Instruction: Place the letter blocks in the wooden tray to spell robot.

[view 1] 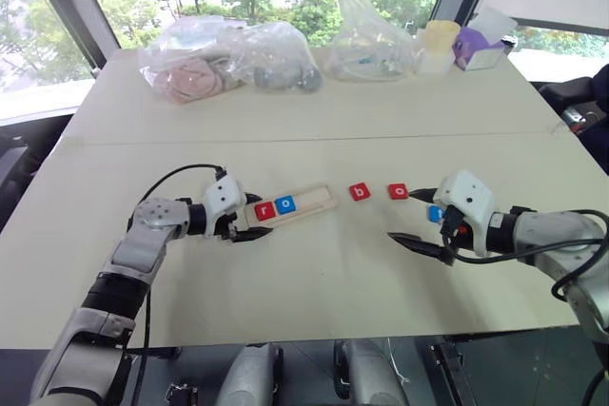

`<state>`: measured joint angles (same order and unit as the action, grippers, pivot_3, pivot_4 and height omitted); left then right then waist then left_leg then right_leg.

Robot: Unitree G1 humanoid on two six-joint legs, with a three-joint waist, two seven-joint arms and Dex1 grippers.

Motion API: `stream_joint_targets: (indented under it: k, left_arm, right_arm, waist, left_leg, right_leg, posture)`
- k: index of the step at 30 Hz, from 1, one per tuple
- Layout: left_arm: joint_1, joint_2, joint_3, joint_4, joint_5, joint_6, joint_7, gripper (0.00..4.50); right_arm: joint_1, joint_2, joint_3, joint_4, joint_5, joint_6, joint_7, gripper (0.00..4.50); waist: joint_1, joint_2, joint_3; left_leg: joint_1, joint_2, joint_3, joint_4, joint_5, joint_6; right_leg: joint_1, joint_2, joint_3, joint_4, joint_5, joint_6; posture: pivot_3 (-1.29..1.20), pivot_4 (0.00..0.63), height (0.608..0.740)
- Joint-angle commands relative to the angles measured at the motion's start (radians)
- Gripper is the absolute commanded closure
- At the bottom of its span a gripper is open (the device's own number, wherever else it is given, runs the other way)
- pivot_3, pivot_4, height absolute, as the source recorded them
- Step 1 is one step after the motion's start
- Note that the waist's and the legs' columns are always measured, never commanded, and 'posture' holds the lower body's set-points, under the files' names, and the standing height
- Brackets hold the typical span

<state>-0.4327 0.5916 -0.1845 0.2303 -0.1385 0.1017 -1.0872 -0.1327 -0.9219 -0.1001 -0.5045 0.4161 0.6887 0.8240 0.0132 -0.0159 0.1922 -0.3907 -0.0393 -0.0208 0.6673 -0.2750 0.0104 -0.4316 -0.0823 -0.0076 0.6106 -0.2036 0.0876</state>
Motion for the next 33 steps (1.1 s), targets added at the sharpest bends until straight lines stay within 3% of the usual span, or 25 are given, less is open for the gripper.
stream_joint_targets:
  k: [1, 14, 26, 28, 29, 33]
  left_arm:
    - [0.042, 0.002, -0.066, -0.069, 0.005, 0.020, -0.064, 1.37]
    - [0.057, -0.055, -0.187, -0.164, 0.046, 0.005, -0.109, 1.37]
    - [0.077, -0.068, -0.176, -0.169, 0.068, 0.032, -0.054, 1.37]
    - [0.082, -0.074, -0.167, -0.179, 0.060, 0.051, -0.038, 0.33]
    - [0.084, -0.076, -0.165, -0.187, 0.056, 0.063, -0.033, 0.04]
    - [0.103, -0.066, -0.152, -0.232, 0.044, 0.094, -0.027, 0.04]
  right_arm:
    - [-0.012, -0.013, -0.027, -0.025, 0.001, -0.015, 0.006, 0.00]
    - [-0.005, -0.027, -0.045, -0.047, 0.007, 0.000, 0.009, 0.00]
    - [-0.007, -0.020, -0.039, -0.053, 0.006, 0.010, 0.001, 0.00]
    - [-0.021, -0.011, -0.028, -0.046, 0.001, 0.006, -0.005, 0.00]
    - [-0.028, -0.006, -0.023, -0.040, -0.002, 0.005, -0.009, 0.00]
    - [-0.073, 0.044, 0.017, -0.019, -0.035, -0.002, -0.070, 0.00]
  waist:
    - [0.000, 0.000, 0.000]
    - [0.004, 0.000, 0.000]
    - [0.006, 0.001, -0.001]
    - [0.006, 0.001, -0.001]
    - [0.006, 0.001, -0.001]
    - [0.002, 0.001, -0.001]
  left_leg:
    - [0.000, 0.000, 0.000, 0.000, 0.000, 0.000]
    - [0.000, 0.000, 0.000, 0.000, 0.000, 0.000]
    - [0.000, -0.001, 0.000, 0.001, 0.000, 0.000]
    - [0.001, -0.001, 0.000, 0.001, 0.000, 0.000]
    - [0.001, -0.001, 0.000, 0.001, 0.000, 0.000]
    - [0.001, -0.001, 0.000, 0.001, 0.000, 0.000]
  right_leg:
    - [0.000, 0.000, 0.000, 0.000, 0.000, 0.000]
    - [0.000, 0.000, 0.000, 0.000, -0.002, -0.003]
    - [0.002, 0.000, 0.000, 0.000, -0.002, -0.003]
    - [0.002, 0.000, 0.000, 0.000, -0.002, -0.003]
    - [0.002, 0.000, 0.000, 0.000, -0.002, -0.003]
    - [0.002, 0.000, 0.000, 0.000, -0.002, -0.002]
  posture:
    - [0.00, 0.150, 0.725]
    - [0.00, 0.150, 0.725]
    - [0.00, 0.150, 0.725]
    - [0.00, 0.150, 0.725]
    - [0.00, 0.150, 0.725]
    - [0.00, 0.150, 0.725]
